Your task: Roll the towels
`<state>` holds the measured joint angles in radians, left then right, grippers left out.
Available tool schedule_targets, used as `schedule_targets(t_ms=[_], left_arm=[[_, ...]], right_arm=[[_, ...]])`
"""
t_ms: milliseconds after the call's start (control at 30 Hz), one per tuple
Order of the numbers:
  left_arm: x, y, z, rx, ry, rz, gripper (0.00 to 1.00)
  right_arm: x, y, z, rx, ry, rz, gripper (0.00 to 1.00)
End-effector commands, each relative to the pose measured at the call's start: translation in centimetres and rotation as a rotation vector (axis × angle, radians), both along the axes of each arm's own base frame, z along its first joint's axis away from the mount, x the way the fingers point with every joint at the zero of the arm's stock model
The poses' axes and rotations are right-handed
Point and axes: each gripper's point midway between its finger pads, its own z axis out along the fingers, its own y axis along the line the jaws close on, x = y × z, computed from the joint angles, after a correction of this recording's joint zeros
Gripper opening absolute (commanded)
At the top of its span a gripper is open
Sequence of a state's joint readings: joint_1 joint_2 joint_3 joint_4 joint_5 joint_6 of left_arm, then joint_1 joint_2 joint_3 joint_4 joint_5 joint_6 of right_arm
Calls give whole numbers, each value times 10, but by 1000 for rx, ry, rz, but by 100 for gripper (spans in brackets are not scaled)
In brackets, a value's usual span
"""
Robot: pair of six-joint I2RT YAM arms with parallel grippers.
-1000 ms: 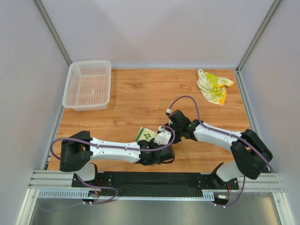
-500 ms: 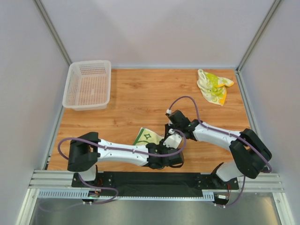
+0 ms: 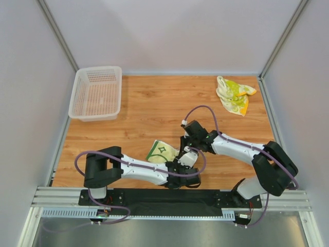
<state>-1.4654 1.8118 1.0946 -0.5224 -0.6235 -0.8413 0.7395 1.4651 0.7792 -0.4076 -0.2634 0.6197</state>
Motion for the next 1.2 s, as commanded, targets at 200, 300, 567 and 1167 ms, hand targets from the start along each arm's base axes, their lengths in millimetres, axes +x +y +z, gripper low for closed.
schedule_targets(t_ms=[200, 300, 567, 1167], left_arm=[[6, 30, -13, -34, -54, 61, 24], [8, 34, -5, -53, -79, 63, 5], [2, 31, 15, -133, -16, 51, 0], [-9, 11, 35, -312, 284, 32, 0]], right_arm=[[0, 8, 15, 32, -14, 43, 0], [-2, 8, 12, 33, -4, 51, 0], [0, 1, 3, -15, 9, 95, 17], [50, -63, 20, -207, -105, -88, 54]])
